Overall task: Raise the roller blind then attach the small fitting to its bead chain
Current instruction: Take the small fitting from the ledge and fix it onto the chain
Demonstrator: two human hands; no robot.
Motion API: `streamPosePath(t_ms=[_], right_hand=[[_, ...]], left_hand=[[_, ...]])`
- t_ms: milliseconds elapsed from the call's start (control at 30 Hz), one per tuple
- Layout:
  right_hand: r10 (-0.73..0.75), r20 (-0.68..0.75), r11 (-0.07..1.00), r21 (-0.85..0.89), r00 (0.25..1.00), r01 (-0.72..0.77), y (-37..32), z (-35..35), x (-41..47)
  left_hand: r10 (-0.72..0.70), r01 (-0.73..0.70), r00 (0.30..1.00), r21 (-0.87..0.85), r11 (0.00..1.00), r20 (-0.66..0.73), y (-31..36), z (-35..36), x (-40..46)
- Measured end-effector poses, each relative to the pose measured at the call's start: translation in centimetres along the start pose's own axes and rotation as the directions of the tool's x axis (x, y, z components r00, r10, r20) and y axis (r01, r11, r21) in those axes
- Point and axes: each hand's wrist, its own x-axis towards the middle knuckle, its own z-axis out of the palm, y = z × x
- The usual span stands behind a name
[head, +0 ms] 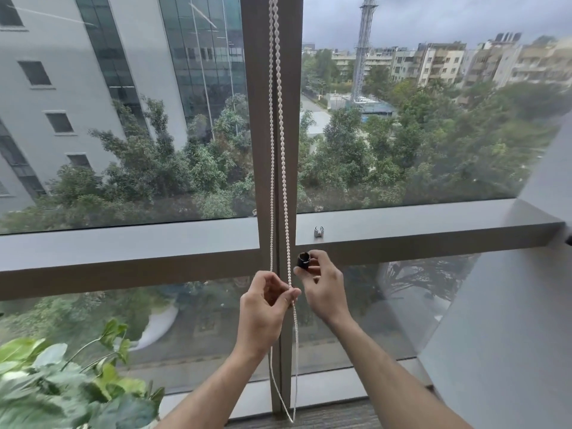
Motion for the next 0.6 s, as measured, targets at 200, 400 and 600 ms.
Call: streamPosePath(t_ms=[200,400,600], right_hand=[[-0.006,0.087,1.0,0.009,0.996,0.005,-0.6,1.1,-3.1],[-0.037,0.111,0.998,0.062,0.993,0.03,-1.3,2.3,-5.3],[-0.051,0.097,0.992,0.123,0.994,0.039,-2.0,3.3,-7.1]], left_hand=[[0.156,-0.157,0.988,0.063,0.986,0.009,0.2,-1.1,-0.7],[0.268,-0.27,0.963,0.134,0.953,0.036,0.6,-2.6,-1.1],[0.282,-0.281,0.959,0.226,0.933,0.028,0.5,-4.0,-1.1]])
